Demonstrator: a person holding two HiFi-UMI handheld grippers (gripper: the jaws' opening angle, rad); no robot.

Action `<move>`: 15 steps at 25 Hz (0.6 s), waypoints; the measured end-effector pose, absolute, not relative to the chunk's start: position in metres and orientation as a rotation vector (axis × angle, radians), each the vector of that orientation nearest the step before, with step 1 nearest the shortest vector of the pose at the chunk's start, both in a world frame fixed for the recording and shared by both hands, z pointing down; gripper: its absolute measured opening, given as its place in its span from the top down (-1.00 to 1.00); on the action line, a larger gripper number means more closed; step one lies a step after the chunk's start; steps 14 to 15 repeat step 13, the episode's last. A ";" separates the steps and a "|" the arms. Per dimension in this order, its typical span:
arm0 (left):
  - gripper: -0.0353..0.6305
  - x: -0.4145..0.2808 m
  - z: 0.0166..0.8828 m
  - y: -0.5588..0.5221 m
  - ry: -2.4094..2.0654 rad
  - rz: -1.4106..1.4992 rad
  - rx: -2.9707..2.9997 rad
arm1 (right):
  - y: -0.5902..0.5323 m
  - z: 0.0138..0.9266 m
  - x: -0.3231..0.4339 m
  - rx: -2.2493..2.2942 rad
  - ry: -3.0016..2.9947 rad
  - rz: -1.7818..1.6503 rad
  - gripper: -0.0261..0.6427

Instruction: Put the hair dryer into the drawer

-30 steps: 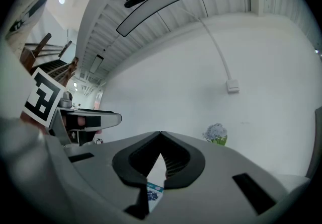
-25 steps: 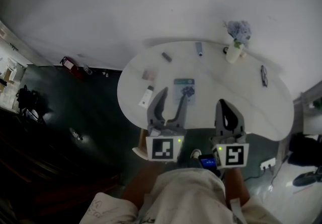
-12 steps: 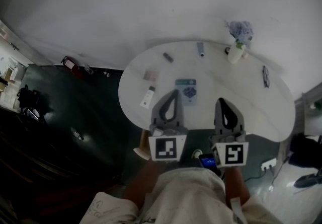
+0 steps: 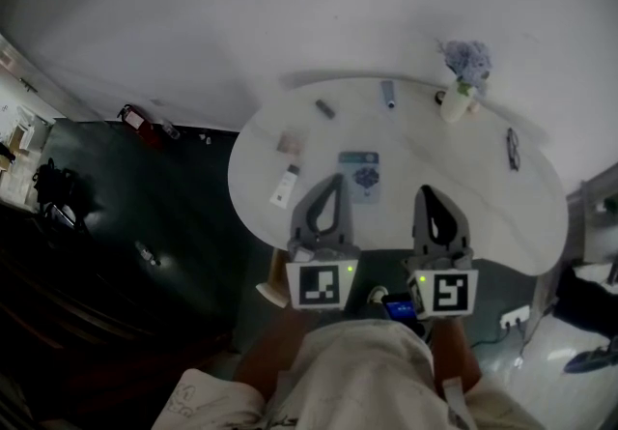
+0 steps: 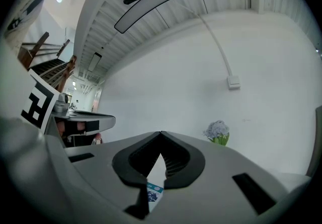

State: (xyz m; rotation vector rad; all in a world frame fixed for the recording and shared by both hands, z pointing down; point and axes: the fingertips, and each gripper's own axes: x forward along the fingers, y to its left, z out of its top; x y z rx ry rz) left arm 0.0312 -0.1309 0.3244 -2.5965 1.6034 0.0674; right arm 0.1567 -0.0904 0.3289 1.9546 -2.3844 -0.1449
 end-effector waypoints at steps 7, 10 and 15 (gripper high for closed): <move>0.88 0.031 0.326 -0.135 1.603 0.067 -2.600 | -0.096 0.331 0.156 1.920 -2.384 -0.150 0.91; 0.88 0.032 0.327 -0.135 1.598 0.054 -2.599 | -0.097 0.332 0.155 1.917 -2.389 -0.136 0.91; 0.88 0.032 0.328 -0.136 1.602 0.056 -2.605 | -0.098 0.332 0.154 1.912 -2.397 -0.142 0.91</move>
